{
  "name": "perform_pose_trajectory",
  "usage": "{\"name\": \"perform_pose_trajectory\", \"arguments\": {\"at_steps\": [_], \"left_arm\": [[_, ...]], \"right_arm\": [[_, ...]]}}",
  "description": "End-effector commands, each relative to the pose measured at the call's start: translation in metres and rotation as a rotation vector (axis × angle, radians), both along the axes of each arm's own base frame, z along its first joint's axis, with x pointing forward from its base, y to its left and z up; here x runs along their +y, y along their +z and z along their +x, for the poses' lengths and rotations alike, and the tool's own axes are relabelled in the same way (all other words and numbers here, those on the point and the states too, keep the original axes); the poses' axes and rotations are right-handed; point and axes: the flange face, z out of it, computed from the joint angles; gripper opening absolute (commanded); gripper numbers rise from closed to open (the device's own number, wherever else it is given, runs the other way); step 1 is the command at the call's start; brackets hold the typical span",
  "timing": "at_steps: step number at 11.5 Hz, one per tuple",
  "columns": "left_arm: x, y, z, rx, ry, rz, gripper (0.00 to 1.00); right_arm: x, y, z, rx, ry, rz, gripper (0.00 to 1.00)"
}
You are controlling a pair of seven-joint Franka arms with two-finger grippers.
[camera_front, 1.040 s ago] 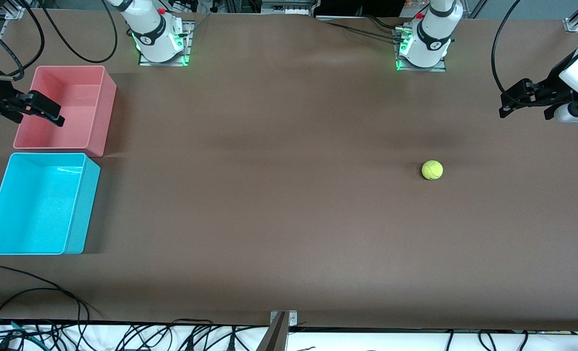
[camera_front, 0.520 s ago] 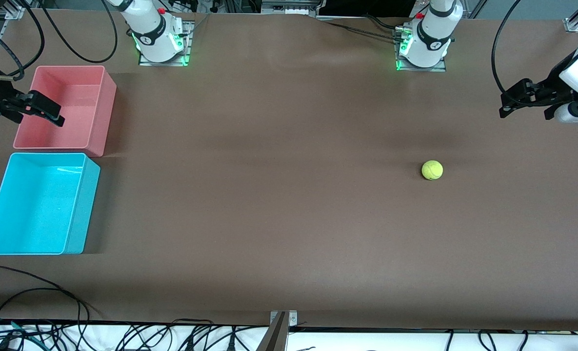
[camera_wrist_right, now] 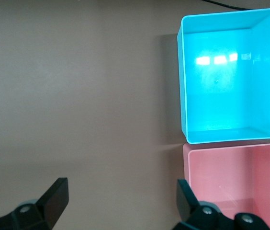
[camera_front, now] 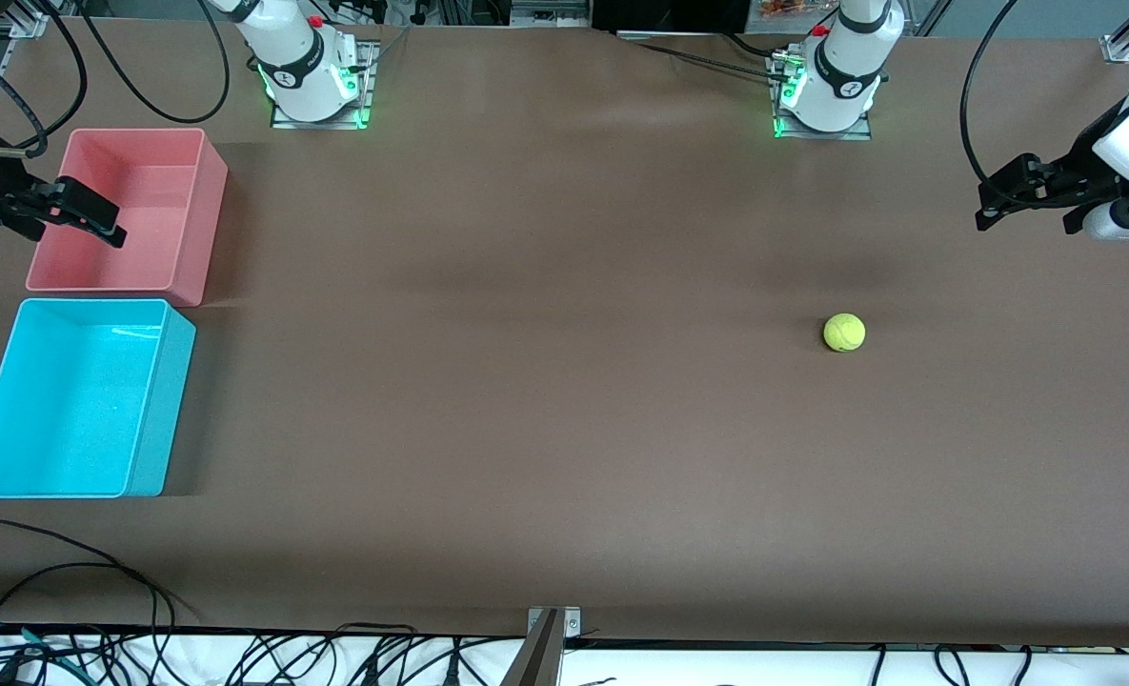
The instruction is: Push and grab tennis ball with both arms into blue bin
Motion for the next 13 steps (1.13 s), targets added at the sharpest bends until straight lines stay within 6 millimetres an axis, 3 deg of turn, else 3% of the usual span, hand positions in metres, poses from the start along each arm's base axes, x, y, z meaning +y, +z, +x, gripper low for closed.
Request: {"name": "perform_pose_trajectory", "arguments": {"at_steps": [1, 13], "left_arm": [[0.003, 0.005, 0.002, 0.005, 0.008, 0.020, 1.00], [0.013, 0.000, 0.003, 0.018, 0.026, 0.019, 1.00]], "right_arm": [[0.001, 0.005, 0.001, -0.005, 0.006, 0.016, 1.00], [0.001, 0.005, 0.001, -0.005, 0.006, 0.018, 1.00]]}}
